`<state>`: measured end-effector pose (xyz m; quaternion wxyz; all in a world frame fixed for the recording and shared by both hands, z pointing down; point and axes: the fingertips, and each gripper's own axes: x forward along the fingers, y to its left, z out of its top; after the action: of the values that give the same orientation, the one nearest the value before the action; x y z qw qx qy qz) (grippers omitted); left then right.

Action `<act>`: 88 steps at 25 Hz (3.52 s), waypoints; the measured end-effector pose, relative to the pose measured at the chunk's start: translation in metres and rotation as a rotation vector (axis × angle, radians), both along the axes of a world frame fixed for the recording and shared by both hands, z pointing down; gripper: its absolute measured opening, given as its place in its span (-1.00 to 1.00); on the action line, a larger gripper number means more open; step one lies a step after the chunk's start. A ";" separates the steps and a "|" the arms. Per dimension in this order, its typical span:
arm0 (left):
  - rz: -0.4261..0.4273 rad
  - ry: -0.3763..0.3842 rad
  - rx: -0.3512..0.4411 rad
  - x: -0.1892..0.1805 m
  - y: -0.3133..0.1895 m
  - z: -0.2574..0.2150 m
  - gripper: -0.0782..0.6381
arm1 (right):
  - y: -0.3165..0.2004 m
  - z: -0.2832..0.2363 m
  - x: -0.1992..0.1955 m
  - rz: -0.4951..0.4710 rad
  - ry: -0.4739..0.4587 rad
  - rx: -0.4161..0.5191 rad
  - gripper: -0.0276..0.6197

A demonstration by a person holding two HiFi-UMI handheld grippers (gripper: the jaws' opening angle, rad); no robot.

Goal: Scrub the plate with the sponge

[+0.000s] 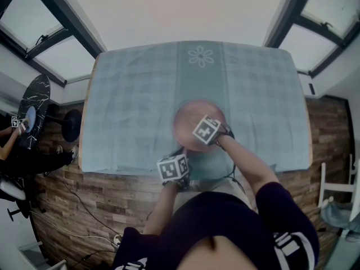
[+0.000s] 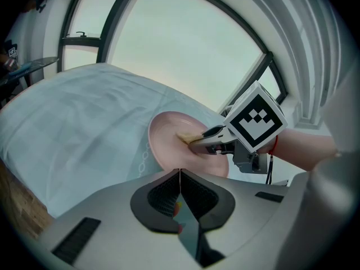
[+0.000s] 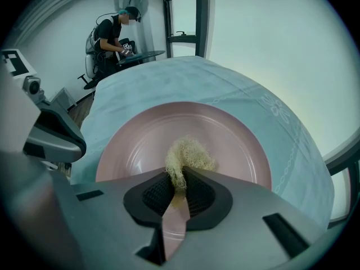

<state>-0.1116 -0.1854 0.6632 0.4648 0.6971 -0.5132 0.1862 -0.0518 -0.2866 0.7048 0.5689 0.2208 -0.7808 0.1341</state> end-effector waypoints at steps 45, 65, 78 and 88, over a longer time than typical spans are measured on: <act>0.059 -0.014 0.033 -0.012 0.048 -0.013 -0.75 | 0.072 -0.029 0.023 0.202 -0.087 0.049 -0.80; 0.078 -0.035 0.046 0.000 0.067 -0.018 -0.75 | 0.123 -0.076 0.023 0.400 -0.423 -0.006 -0.81; 0.009 -0.020 0.054 0.047 0.106 -0.026 -0.75 | 0.167 -0.091 0.068 0.402 -0.523 -0.019 -0.81; -0.044 -0.025 0.057 0.088 0.144 -0.029 -0.75 | 0.208 -0.097 0.105 0.366 -0.533 -0.019 -0.81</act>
<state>-0.0237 -0.0417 0.6344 0.4422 0.6961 -0.5395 0.1700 0.0534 -0.0788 0.6074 0.3126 0.3096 -0.8483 0.2945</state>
